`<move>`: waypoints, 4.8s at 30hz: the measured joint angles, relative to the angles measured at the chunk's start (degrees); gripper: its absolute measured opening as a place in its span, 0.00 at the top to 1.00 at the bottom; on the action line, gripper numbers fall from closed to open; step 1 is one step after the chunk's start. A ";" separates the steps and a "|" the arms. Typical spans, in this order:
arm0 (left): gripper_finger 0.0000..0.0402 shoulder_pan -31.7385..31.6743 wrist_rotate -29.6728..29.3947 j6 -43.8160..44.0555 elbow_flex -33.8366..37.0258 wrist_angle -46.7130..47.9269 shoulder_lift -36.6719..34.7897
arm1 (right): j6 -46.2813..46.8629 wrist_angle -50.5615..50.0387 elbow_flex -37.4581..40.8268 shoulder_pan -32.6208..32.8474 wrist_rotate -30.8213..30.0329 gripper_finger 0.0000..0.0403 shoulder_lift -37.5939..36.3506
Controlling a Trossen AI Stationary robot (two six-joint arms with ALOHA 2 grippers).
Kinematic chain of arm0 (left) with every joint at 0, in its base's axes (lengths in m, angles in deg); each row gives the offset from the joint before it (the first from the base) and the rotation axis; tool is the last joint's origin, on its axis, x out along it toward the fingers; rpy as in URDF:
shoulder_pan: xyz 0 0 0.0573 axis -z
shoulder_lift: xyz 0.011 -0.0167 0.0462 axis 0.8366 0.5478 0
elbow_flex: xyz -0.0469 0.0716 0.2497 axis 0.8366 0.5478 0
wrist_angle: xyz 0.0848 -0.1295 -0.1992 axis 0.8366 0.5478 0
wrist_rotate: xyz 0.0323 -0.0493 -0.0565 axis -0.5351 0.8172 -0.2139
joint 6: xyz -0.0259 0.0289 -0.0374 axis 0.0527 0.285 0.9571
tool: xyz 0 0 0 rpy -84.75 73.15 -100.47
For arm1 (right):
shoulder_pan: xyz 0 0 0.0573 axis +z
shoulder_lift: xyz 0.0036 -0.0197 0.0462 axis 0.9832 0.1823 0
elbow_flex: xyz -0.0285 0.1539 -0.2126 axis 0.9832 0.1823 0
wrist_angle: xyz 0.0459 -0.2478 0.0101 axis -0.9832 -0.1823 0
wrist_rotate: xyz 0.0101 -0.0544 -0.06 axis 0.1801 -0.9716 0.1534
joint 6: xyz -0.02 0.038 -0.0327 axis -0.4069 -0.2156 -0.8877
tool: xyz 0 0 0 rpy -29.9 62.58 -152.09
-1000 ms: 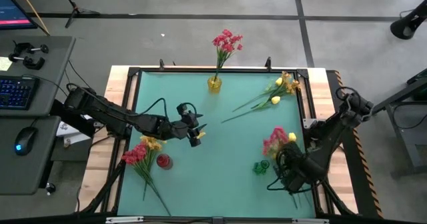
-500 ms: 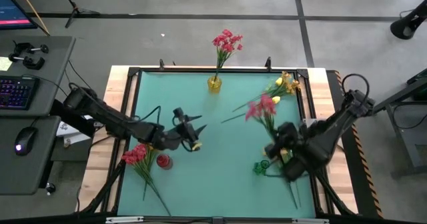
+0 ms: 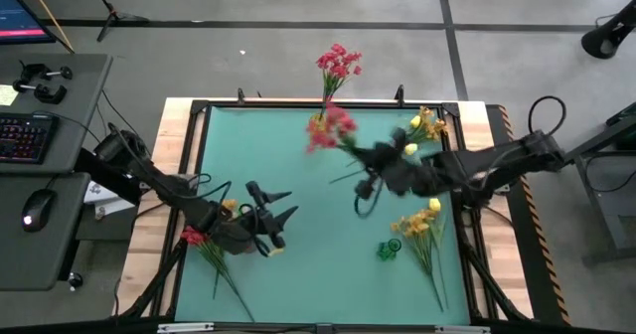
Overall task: Sort flowers into vase by color
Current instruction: Put the right red flowers into the yellow vase
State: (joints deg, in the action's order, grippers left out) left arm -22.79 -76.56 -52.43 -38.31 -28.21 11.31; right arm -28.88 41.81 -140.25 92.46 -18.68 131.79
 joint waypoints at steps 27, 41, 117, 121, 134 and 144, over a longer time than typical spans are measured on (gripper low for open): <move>0.55 -39.82 58.75 2.22 26.37 -27.44 -19.93 | -21.11 51.25 0.04 -39.51 48.72 1.00 20.29; 0.55 -39.05 49.83 9.46 28.46 -27.53 -22.25 | -16.71 72.87 16.27 -42.00 50.29 1.00 18.09; 0.55 -38.79 49.64 19.04 28.41 -23.67 -22.20 | -15.67 58.08 14.34 -40.77 47.75 1.00 14.76; 0.55 -38.79 49.64 19.02 28.41 -23.67 -22.21 | -14.74 57.45 14.34 -40.77 47.75 1.00 14.76; 0.55 -38.79 49.64 19.00 28.41 -23.67 -22.21 | -15.28 46.95 14.34 -40.62 42.68 0.56 13.55; 0.55 -38.79 49.67 19.12 28.41 -23.61 -22.20 | -17.19 25.91 14.34 -40.71 41.50 0.30 6.27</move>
State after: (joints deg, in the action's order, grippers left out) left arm -61.58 -26.89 -33.31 -9.89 -51.81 -10.89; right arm -46.07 67.72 -125.91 51.75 22.82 138.06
